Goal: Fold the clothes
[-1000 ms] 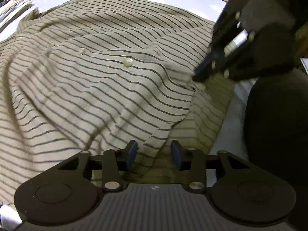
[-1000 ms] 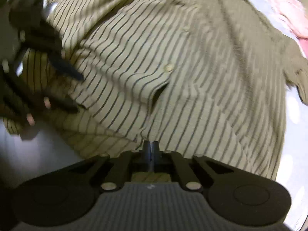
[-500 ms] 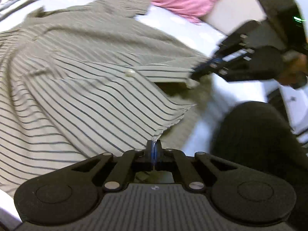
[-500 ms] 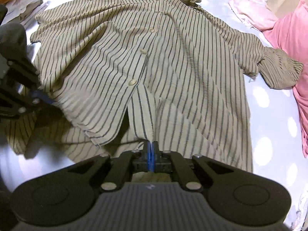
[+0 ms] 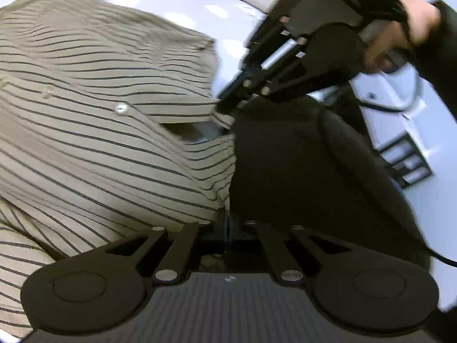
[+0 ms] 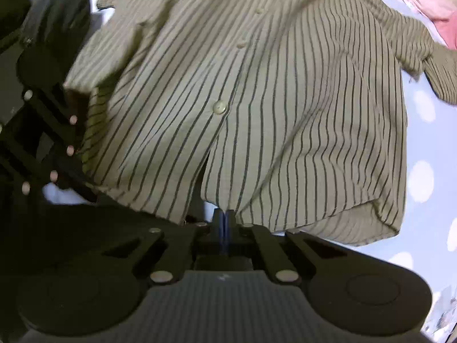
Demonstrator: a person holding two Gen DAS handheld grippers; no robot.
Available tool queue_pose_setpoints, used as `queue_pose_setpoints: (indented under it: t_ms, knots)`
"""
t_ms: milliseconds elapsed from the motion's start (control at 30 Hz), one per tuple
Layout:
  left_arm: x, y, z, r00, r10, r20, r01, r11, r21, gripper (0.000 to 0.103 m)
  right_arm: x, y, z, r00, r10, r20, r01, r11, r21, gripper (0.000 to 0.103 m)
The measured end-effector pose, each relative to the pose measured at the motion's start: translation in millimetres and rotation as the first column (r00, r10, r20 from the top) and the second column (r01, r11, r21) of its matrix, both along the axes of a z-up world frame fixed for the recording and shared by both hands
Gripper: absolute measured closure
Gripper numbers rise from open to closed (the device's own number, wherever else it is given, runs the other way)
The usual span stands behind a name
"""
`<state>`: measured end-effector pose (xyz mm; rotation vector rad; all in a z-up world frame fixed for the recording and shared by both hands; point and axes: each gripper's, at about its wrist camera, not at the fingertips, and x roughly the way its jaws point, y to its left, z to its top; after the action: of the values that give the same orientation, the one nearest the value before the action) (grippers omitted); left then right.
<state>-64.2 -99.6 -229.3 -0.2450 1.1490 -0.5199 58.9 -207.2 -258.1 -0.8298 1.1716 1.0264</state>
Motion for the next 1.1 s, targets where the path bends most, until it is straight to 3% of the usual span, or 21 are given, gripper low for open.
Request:
queue_pose_setpoints:
  t_ms: [67,167,233,300,367,433,600,733,800,900,967,1000,1033,1100]
  knots:
    - [5.9,1.4,-12.1,0.997,0.074,-0.027,-0.073,0.997,0.033,0.102,1.0,0.3,-8.1,1.0,-0.027,0.0,0.027,1.0,-0.012,0.097]
    - [6.5,4.0,-15.2,0.989,0.085,-0.117,-0.079,0.995,0.055,0.095,7.2,-3.0,-4.0,0.997,-0.079,0.008,0.079,0.997,0.001,0.088]
    - [-2.2,13.9,-6.3,0.992,0.061,-0.114,-0.057,0.998,0.031,0.081,12.9,-9.0,9.6,0.991,-0.13,0.01,0.13,0.991,0.044,0.073]
    - [-14.6,33.1,6.0,0.993,0.087,-0.083,-0.085,0.996,0.035,0.076,18.6,-14.9,23.3,0.983,-0.181,0.01,0.179,0.98,0.087,0.071]
    - [-20.0,62.9,13.5,0.981,0.179,-0.073,-0.174,0.982,0.071,0.072,23.1,-18.2,31.7,0.972,-0.234,0.01,0.231,0.965,0.125,0.071]
    - [-25.4,92.6,21.1,0.961,0.271,-0.062,-0.263,0.959,0.106,0.07,22.3,-16.9,35.3,0.963,-0.271,-0.003,0.268,0.951,0.154,0.071]
    - [-32.0,159.0,50.7,0.866,0.5,-0.014,-0.491,0.855,0.166,0.07,-26.2,16.1,25.6,0.966,-0.245,-0.079,0.257,0.939,0.23,0.071]
    - [-44.8,196.6,85.7,0.821,0.569,0.044,-0.569,0.812,0.127,0.064,-84.1,64.4,15.6,0.977,-0.148,-0.153,0.189,0.934,0.303,0.069]
    - [-53.1,211.2,102.6,0.802,0.59,0.093,-0.597,0.785,0.167,0.063,-110.9,86.6,8.1,0.98,-0.09,-0.179,0.143,0.939,0.313,0.069]
    - [-63.2,224.0,115.1,0.782,0.609,0.132,-0.622,0.749,0.23,0.061,-146.2,115.1,-6.0,0.982,-0.023,-0.185,0.079,0.95,0.301,0.057]
    - [-79.8,233.6,125.4,0.762,0.631,0.144,-0.645,0.721,0.255,0.061,-161.8,125.6,-20.8,0.993,-0.018,-0.119,0.046,0.97,0.241,0.062]
    - [-83.7,238.9,124.3,0.754,0.644,0.131,-0.654,0.715,0.247,0.061,-169.6,130.9,-28.2,0.996,-0.014,-0.086,0.032,0.977,0.209,0.073]
    - [-87.6,244.1,123.1,0.745,0.656,0.117,-0.663,0.71,0.239,0.061,-175.0,134.2,-31.9,0.998,-0.011,-0.057,0.022,0.981,0.191,0.101]
    - [-94.9,253.9,120.3,0.728,0.68,0.088,-0.679,0.699,0.223,0.061,-178.6,135.8,-26.1,0.999,0.002,-0.043,0.008,0.976,0.217,0.102]
